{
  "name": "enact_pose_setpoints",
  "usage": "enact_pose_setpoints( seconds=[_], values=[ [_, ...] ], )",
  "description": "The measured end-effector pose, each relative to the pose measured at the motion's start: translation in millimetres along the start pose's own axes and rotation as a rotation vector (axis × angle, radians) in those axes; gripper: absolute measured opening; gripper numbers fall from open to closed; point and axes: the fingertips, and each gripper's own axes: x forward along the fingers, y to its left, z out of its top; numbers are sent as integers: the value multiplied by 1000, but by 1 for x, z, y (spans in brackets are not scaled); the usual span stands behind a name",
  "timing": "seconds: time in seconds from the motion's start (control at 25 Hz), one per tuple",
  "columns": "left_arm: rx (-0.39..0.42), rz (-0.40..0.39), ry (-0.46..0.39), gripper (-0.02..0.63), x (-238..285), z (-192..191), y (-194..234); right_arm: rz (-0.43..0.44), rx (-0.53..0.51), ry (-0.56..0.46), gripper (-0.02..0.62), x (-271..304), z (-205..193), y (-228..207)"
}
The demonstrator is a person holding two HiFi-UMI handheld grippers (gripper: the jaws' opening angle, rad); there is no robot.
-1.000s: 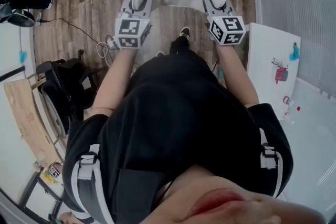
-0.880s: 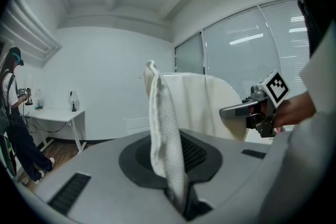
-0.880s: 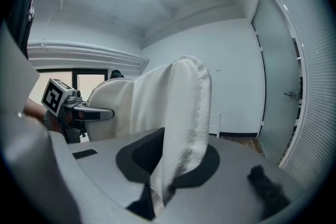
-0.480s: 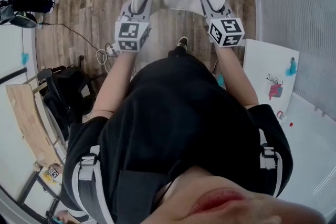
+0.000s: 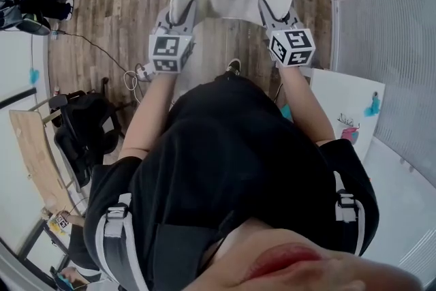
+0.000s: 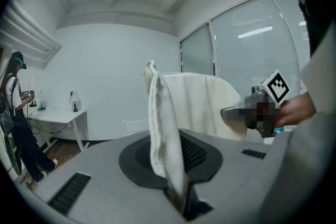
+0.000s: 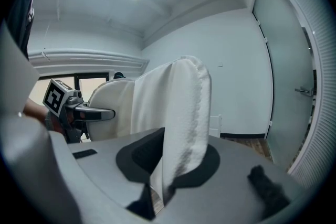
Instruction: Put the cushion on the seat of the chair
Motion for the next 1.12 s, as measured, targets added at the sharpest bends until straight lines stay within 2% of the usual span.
enact_pose_setpoints(
  seconds=[0.12, 0.28, 0.44, 0.76, 1.12],
  values=[
    [2, 8, -7, 52, -5, -11, -4, 6, -7, -9, 54, -4, -11, 4],
    [-6, 29, 9, 52, 46, 27, -9, 28, 1, 1, 54, 14, 21, -51],
    [-2, 40, 21, 52, 76, 26, -9, 36, 7, 7, 54, 29, 18, -78],
    [8, 45, 32, 52, 103, 30, -4, 37, 14, 11, 54, 45, 21, -101],
    [-2, 19, 19, 52, 151, 33, 30, 12, 2, 10, 54, 85, 32, -121]
  ],
)
